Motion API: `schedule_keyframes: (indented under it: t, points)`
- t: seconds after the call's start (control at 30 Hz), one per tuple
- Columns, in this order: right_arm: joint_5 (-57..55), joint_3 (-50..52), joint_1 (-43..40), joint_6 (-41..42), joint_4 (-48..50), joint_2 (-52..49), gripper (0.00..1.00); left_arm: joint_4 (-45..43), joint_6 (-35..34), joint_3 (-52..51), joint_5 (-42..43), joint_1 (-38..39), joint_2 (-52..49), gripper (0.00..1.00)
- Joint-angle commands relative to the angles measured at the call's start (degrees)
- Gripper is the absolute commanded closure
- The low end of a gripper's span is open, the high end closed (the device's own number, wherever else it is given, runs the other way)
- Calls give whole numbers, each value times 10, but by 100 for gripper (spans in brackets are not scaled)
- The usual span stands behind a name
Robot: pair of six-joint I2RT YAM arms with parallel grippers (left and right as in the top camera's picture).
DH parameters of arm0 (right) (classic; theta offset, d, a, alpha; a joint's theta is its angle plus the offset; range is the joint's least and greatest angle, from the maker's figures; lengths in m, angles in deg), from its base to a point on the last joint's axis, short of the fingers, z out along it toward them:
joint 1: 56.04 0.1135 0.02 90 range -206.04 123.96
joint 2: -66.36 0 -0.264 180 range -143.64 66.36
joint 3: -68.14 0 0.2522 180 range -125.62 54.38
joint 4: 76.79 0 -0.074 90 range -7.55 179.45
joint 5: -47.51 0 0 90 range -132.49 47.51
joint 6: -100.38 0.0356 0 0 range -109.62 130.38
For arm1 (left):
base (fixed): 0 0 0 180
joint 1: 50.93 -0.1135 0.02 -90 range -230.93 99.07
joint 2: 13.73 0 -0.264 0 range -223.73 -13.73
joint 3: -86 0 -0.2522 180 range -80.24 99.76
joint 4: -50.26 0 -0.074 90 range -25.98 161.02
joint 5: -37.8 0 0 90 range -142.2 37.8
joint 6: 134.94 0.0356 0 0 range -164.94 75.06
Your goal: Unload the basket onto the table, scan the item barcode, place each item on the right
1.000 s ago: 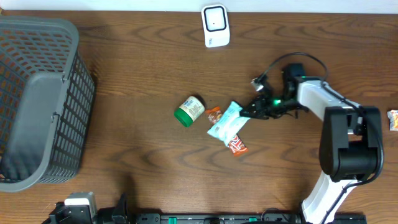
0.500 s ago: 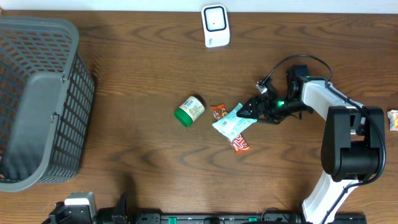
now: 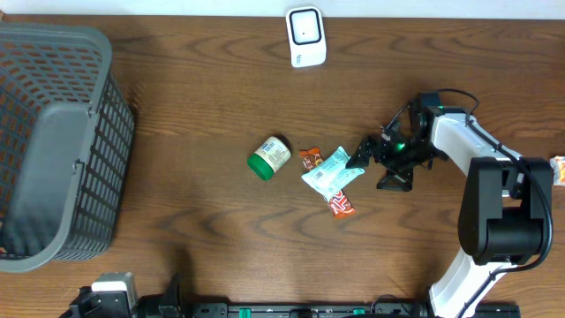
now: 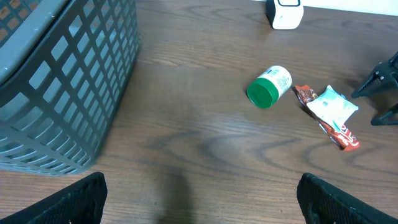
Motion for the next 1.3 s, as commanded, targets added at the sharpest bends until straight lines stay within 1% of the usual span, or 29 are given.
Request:
schedule_keyframes:
  t: [0.0, 0.17, 0.33, 0.47, 0.67, 0.77, 0.87, 0.97, 1.0, 1.07, 1.13, 1.2, 1.27]
  points:
    - [16, 27, -1, 80, 28, -10, 1, -1, 9, 2, 5, -2, 2, 2]
    - [18, 95, 0, 204, 103, -10, 1, -1, 9, 2, 5, -2, 2, 2]
    - [19, 193, -1, 278, 242, -10, 1, -1, 9, 2, 5, -2, 2, 2]
    - [20, 250, -1, 322, 333, -10, 1, -1, 9, 2, 5, -2, 2, 2]
    - [14, 291, 10, 374, 373, -10, 1, -1, 9, 2, 5, -2, 2, 2]
    - [-7, 310, 18, 418, 414, -10, 0, -1, 9, 2, 5, -2, 2, 2]
    - [-33, 325, 27, 432, 474, -10, 3, -1, 9, 2, 5, -2, 2, 2]
    - [-51, 327, 30, 432, 496, -10, 4, -1, 9, 2, 5, -2, 2, 2]
    - [-58, 327, 30, 432, 503, -10, 6, -1, 9, 2, 5, -2, 2, 2]
    - [-78, 327, 30, 431, 517, -10, 13, -1, 9, 2, 5, -2, 2, 2]
    - [-90, 327, 29, 430, 531, -10, 26, -1, 9, 2, 5, -2, 2, 2]
    - [-97, 327, 28, 426, 542, -10, 34, -1, 9, 2, 5, -2, 2, 2]
    - [-108, 327, 28, 426, 548, -10, 39, -1, 9, 2, 5, -2, 2, 2]
